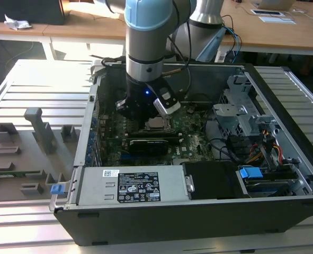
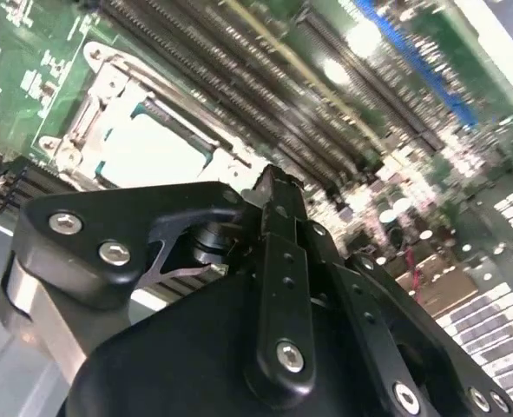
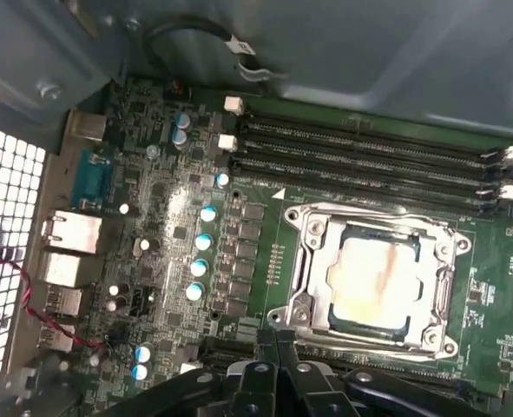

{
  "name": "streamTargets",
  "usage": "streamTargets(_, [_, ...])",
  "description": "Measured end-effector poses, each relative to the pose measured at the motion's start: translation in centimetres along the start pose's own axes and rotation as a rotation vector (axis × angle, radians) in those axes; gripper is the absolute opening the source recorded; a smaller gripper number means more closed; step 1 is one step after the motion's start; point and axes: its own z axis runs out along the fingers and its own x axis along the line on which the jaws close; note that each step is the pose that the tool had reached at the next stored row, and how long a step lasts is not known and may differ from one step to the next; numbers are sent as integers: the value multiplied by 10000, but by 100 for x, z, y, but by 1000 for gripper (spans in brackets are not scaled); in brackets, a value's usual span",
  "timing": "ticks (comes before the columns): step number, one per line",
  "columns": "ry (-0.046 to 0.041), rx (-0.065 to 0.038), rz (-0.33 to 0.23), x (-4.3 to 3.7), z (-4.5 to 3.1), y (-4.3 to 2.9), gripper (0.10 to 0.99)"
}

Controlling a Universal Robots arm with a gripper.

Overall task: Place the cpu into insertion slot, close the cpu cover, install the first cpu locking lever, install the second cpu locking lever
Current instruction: 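Install the second cpu locking lever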

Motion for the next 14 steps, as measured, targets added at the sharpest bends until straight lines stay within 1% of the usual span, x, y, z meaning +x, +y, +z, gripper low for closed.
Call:
streamTargets(2, [79,24,7,-51,4,42,106])
streamTargets(3, [155,49,12,-111,7,72,106])
streamTargets(4, [250,81,18,-173,13,98,106])
streamTargets(5, [435,232,31,-321,32,137,106])
streamTargets(6, [592,898,63,-457,46,179,106])
streamTargets(7, [631,1124,72,-479,46,190,106])
streamTargets(8, [653,1250,78,-494,47,200,106])
streamTargets(9, [672,1324,81,-509,47,212,106])
streamTargets(10, [680,1351,82,-513,39,216,106])
streamTargets(12, [681,1352,83,-513,-48,222,106])
streamTargets(14, [680,1351,82,-512,-153,229,106])
